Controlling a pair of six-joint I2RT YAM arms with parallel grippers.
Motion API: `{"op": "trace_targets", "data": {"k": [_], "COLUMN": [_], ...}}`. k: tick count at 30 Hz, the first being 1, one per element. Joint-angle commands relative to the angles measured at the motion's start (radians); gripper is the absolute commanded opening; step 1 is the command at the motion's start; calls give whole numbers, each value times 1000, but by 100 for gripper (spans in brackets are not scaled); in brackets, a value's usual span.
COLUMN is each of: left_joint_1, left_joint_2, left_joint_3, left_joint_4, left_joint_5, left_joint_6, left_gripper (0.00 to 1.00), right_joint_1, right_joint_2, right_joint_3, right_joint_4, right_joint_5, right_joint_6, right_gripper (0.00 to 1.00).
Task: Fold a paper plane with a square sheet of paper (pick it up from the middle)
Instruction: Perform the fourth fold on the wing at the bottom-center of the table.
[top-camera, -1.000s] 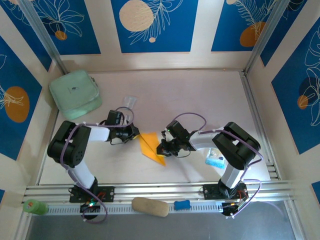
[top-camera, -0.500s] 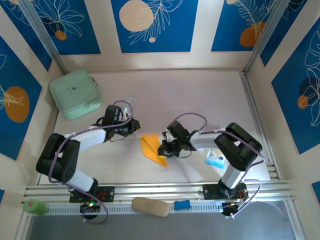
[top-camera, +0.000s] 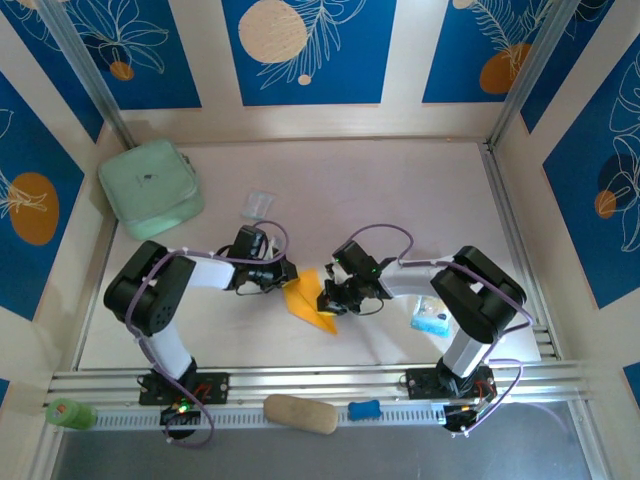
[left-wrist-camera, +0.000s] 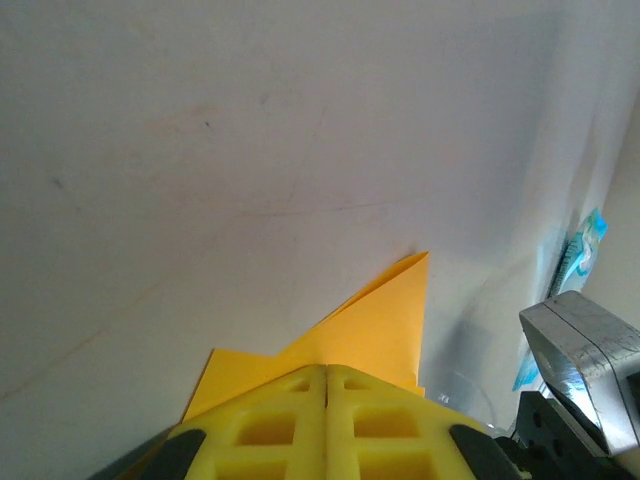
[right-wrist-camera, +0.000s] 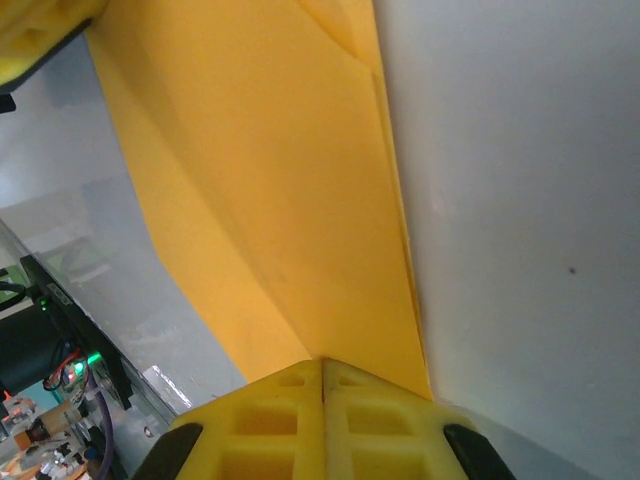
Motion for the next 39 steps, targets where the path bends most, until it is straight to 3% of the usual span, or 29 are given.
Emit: {"op": "trace_targets", "data": {"k": [1, 10, 23, 30, 39], "left_joint_1": [2, 3, 8, 10, 10], "left_joint_2": [32, 26, 5, -11, -16], "left_joint_3": [-20, -12, -14, -15, -19], "left_joint_4": [-18, -37, -56, -69, -63], "left_joint_5": [-12, -19, -41, -47, -43], "left_joint_6": [6, 13, 16, 18, 15], "left_gripper": [2, 1, 0, 0, 0], "right_joint_1": [2, 5, 5, 3, 16], "right_joint_2": [-23, 73, -8, -35, 81], "right_joint_3": [41, 123, -58, 23, 156], "right_joint_4": [-75, -57, 7, -32, -12], "right_joint_5": [12, -6, -13, -2, -18], "right_joint_6": [-20, -26, 13, -9, -8], "right_gripper": [0, 0, 0, 0, 0]}}
